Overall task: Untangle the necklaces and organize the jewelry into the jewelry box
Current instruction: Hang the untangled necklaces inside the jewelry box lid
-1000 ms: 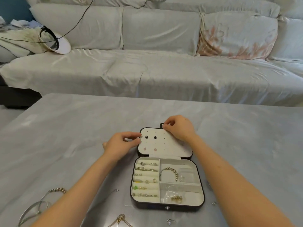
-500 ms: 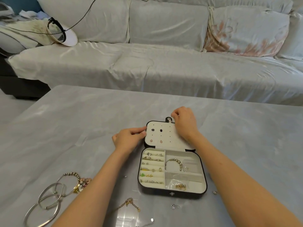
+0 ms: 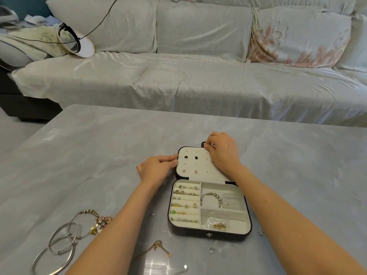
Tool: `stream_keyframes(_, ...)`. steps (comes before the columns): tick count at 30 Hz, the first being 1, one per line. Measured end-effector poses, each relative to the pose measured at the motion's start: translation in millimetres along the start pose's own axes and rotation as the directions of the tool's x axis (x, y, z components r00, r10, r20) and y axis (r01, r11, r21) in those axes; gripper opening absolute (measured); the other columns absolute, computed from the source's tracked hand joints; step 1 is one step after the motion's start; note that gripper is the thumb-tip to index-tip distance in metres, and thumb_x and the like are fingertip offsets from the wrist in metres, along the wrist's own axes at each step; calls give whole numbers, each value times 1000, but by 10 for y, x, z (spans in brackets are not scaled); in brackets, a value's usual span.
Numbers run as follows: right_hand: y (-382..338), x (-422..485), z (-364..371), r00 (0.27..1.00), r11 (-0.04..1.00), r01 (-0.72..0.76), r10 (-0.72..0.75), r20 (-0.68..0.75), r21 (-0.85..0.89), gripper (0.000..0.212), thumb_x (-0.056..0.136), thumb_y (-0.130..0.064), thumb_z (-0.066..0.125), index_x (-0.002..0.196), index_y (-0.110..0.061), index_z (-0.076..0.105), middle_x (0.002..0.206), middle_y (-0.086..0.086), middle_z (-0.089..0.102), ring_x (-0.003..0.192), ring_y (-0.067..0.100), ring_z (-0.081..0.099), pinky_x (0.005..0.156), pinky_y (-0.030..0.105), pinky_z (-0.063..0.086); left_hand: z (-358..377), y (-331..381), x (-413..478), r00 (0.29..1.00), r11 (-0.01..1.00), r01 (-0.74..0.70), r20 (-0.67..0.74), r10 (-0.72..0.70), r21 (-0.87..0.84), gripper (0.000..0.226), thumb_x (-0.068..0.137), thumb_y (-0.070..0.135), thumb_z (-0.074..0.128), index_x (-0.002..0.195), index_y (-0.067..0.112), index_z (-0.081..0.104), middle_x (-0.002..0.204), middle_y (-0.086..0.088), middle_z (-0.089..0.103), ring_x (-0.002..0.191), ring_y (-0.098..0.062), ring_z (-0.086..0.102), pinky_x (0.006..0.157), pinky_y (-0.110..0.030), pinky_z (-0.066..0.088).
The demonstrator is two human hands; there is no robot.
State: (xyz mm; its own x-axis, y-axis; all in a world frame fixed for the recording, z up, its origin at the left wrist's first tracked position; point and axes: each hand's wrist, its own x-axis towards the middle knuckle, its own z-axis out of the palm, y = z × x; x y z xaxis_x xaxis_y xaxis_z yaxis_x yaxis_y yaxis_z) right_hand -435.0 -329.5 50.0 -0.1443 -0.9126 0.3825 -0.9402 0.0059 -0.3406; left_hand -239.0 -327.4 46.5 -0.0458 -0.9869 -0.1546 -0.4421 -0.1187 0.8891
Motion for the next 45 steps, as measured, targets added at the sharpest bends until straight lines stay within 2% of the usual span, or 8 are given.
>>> stream_keyframes(9,-232,-120,-555,984,999,25,-16,-176,46,16,87,-27,58,77,-16,65,85,-10,64,85,15,50,62,24,29,10,-25,-19,1000,1000,-3,5,3,-27,20,84,36,64,103,34,70,101,13,64,132,-17,21,99,-23,15)
stream_keyframes(13,-444,-658,-1004,923,955,292,-268,-276,52,19,84,-30,57,72,-18,66,76,-7,64,73,17,50,64,28,37,-99,-53,-38,998,983,-8,65,20,-184,13,74,32,72,85,37,73,87,14,70,113,-10,53,107,-25,31)
stream_keyframes(17,-477,-1378,-935,834,869,485,-493,-248,-98,10,80,-14,66,70,-13,67,76,-2,64,68,22,54,63,33,38,-210,54,-199,990,966,-74,98,101,-247,13,84,14,65,90,24,72,90,1,67,89,-14,57,79,-20,44)
stream_keyframes(22,-404,-1782,-619,792,820,527,-569,-222,-223,12,75,-1,67,69,-11,64,67,-1,56,63,20,46,60,28,34,-207,144,-405,982,989,-146,116,147,-18,12,66,38,65,76,41,72,65,12,60,64,-12,51,98,-51,38)
stream_keyframes(29,-406,-1908,-501,841,851,480,-516,-163,-214,9,78,-5,63,72,-11,63,69,-1,54,62,20,43,60,28,32,88,445,-586,847,657,-521,231,480,544,17,87,32,56,99,38,67,114,15,61,110,-13,50,87,-29,19)
stream_keyframes(35,-84,-2003,-889,941,992,76,-39,-337,97,22,89,-22,51,84,-12,70,83,-2,66,78,15,53,69,25,40,422,368,-668,814,540,-568,327,480,621,26,95,38,44,114,37,61,125,12,57,116,-17,47,94,-33,20)
stream_keyframes(39,414,-2078,-1157,923,923,-384,384,-20,-9,19,90,-22,53,79,-21,69,78,-8,61,83,17,52,66,22,29,424,295,-683,771,508,-594,262,581,623,21,91,33,51,103,32,69,112,10,63,107,-20,52,91,-34,19)
stream_keyframes(45,828,-2588,-1685,814,827,-554,563,142,-100,13,89,-24,56,82,-28,66,83,-16,57,90,12,49,68,21,28,397,556,-812,598,390,-743,280,751,543,13,78,25,60,81,27,73,90,8,67,88,-24,60,82,-32,20)
